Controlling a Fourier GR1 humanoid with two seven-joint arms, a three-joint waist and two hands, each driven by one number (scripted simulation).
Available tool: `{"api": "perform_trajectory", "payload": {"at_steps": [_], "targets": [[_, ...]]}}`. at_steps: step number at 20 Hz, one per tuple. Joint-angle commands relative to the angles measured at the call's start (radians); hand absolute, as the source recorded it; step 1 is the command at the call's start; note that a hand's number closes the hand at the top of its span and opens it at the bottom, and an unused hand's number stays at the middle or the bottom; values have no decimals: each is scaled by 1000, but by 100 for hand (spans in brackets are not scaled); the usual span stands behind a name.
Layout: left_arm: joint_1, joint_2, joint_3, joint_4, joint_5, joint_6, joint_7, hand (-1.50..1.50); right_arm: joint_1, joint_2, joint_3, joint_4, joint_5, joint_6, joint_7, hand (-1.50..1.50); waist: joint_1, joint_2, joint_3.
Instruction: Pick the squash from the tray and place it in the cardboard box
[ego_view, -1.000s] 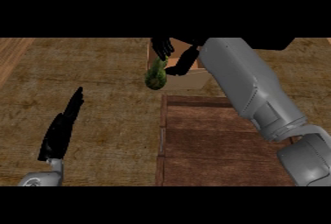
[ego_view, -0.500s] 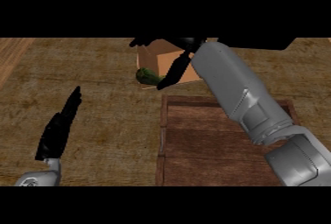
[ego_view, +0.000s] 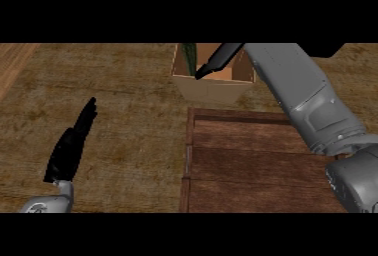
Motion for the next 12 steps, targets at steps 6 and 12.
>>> {"api": "perform_trajectory", "payload": {"at_steps": [6,12], "targets": [[-22,3,-14,0,-10,-9,-8,0,12,-218,-116,35,-108,20,94,-150,32,30,1],[-52,-8,-21,-8,-14,-2,-4,0,31,-343,-139,30,-129,109,110,-150,52,46,4]]}}
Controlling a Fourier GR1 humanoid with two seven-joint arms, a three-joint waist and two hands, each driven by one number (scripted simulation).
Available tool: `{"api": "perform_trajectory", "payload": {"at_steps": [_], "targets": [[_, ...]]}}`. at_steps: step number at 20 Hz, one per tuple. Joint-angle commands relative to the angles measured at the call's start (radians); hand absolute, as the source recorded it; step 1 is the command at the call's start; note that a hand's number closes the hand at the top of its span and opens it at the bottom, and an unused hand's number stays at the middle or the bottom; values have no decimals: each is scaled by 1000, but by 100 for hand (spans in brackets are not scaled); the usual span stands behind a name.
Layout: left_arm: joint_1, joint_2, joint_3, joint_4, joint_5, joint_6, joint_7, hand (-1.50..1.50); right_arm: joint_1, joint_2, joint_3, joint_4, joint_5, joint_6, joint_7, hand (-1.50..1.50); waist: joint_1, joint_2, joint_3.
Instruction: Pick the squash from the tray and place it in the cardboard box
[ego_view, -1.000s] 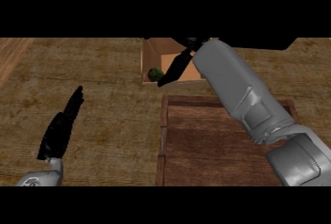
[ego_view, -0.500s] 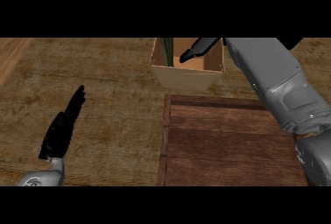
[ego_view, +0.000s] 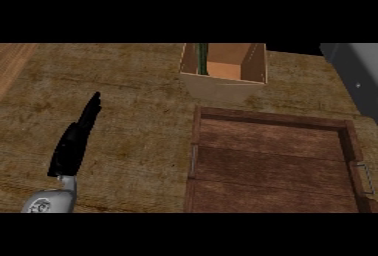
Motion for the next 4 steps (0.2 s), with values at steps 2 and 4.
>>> {"api": "perform_trajectory", "payload": {"at_steps": [2,4], "targets": [[-33,2,-9,-5,-7,-6,19,0,18,-96,-16,-10,-14,72,0,-150,14,13,3],[-43,-18,-17,-9,-4,2,19,0,30,-121,-5,-21,-3,107,-15,-150,20,20,4]]}}
